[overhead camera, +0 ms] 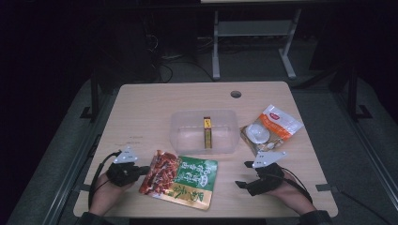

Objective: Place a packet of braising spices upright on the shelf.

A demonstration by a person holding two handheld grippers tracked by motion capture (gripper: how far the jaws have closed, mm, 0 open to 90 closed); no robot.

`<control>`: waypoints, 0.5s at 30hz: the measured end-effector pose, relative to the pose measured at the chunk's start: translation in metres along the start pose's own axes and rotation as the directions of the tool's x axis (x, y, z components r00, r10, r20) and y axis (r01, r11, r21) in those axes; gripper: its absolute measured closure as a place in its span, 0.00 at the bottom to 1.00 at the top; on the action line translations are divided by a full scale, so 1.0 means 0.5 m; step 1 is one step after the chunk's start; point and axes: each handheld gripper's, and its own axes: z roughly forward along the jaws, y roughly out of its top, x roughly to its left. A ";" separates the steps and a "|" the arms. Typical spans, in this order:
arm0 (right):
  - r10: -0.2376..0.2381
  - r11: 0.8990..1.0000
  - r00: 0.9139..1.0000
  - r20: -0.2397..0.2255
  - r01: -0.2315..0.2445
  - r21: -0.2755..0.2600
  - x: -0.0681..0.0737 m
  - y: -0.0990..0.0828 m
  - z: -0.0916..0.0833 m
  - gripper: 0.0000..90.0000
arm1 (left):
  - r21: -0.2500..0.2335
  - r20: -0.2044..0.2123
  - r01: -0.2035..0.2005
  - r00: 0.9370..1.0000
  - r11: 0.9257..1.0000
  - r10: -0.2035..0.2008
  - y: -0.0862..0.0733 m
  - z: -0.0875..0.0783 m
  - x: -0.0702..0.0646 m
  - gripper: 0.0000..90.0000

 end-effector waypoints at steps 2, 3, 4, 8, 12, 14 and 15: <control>-0.005 1.000 1.000 -0.002 0.005 -0.001 0.001 0.001 0.001 0.22 | 0.006 -0.012 0.042 0.999 0.999 -0.042 -0.010 -0.003 0.021 1.00; -0.009 1.000 1.000 -0.004 0.009 -0.002 0.002 0.002 0.003 0.22 | 0.017 -0.001 0.061 0.998 0.998 -0.061 -0.014 0.005 0.032 1.00; -0.009 1.000 1.000 -0.004 0.009 -0.002 0.002 0.002 0.003 0.22 | 0.017 -0.001 0.061 0.998 0.998 -0.061 -0.014 0.005 0.032 1.00; 0.000 1.000 1.000 -0.008 0.000 0.001 0.000 0.002 0.004 0.22 | 0.047 0.030 0.054 0.998 0.997 -0.055 -0.007 0.029 0.029 1.00; 0.001 1.000 1.000 -0.011 -0.001 -0.004 -0.003 0.001 0.006 0.22 | 0.073 0.061 0.030 0.998 0.997 -0.035 -0.004 0.042 0.018 1.00; -0.002 1.000 1.000 -0.013 0.003 0.005 -0.002 0.002 0.009 0.22 | 0.077 0.061 0.022 0.998 0.997 -0.027 -0.003 0.042 0.015 1.00; -0.002 1.000 1.000 -0.013 0.002 0.010 -0.001 0.003 0.010 0.22 | 0.078 0.066 0.026 0.997 0.997 -0.031 -0.003 0.041 0.014 1.00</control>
